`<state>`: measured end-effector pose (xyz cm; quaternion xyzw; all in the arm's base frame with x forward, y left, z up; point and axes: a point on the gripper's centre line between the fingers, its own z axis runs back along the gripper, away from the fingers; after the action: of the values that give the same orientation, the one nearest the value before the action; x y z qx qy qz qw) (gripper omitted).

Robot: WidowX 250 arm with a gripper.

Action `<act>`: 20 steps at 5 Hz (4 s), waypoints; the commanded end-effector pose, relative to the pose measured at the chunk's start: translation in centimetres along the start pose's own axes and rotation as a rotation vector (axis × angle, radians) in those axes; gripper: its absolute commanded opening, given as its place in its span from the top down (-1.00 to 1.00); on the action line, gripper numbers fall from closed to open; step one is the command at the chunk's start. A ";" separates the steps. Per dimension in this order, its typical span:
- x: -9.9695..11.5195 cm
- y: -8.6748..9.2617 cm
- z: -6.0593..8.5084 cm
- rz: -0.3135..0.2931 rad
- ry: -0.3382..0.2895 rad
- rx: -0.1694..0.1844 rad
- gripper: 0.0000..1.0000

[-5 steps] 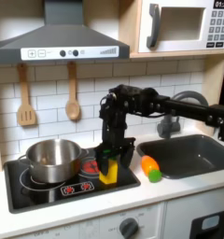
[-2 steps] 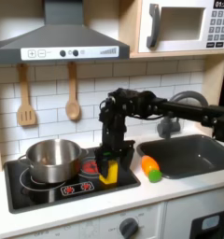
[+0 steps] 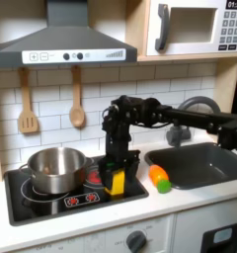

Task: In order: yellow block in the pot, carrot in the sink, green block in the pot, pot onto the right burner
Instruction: 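Put the yellow block in the pot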

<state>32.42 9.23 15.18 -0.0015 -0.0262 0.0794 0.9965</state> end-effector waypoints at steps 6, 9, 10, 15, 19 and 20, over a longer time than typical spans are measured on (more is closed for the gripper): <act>0.4 0.3 -1.4 -0.013 0.000 0.000 -1.00; 0.4 0.5 -1.5 0.003 -0.017 0.002 1.00; 0.5 0.5 -1.6 0.004 -0.018 0.002 1.00; -0.9 -0.5 1.7 -0.009 -0.023 -0.047 1.00; -0.5 1.7 5.8 0.052 -0.070 -0.085 1.00; 0.1 3.3 6.7 0.091 -0.088 -0.088 1.00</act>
<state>31.42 12.32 22.94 -0.0374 -0.0891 0.1194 0.9881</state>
